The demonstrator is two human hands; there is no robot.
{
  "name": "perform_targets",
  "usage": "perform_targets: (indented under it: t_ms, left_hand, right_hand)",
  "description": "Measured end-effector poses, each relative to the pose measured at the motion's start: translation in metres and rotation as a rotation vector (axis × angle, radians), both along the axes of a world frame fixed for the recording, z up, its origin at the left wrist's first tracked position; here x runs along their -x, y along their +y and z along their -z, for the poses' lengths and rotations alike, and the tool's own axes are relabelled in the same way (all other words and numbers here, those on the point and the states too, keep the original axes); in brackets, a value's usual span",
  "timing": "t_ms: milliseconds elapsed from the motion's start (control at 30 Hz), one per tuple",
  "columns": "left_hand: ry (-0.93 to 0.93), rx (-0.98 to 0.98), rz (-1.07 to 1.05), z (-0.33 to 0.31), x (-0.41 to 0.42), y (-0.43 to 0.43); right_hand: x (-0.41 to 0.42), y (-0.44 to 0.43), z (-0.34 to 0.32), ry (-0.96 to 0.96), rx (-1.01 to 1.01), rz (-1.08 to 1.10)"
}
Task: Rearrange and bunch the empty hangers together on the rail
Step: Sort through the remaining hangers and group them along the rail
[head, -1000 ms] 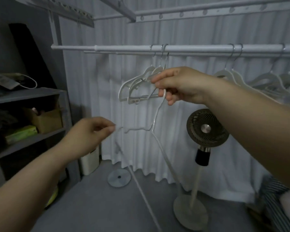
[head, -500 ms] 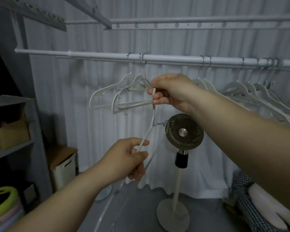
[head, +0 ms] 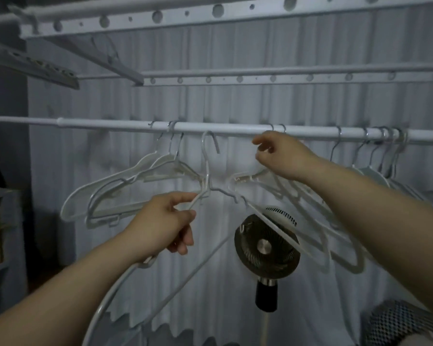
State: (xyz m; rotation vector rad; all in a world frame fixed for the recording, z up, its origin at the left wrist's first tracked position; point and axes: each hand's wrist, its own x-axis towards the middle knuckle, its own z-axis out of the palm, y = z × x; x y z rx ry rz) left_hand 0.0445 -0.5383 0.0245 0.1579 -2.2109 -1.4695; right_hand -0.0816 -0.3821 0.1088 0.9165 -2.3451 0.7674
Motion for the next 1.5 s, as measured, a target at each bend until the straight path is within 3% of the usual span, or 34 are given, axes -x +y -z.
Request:
perform_targets:
  t_ms: [100,200,600,1067,1500]
  left_hand:
    - [0.036,0.011,-0.046,-0.019,0.027,0.007]
    - [0.072,0.046,-0.106,-0.036,0.052,0.013]
    - [0.078,0.107,-0.204,-0.049,0.109,0.025]
    - [0.015,0.111,-0.059,-0.033,0.132,0.045]
    - [0.029,0.305,-0.083,-0.028,0.121,0.044]
  right_hand:
    - [0.033,0.016,-0.013,0.266,-0.128,0.135]
    - [0.058,0.026,-0.027,0.354,-0.162,0.154]
    - [0.088,0.022,-0.03,0.353,-0.436,0.105]
    - [0.089,0.025,-0.025,0.354,-0.409,0.081]
    - [0.089,0.027,-0.023,0.378,-0.422,0.068]
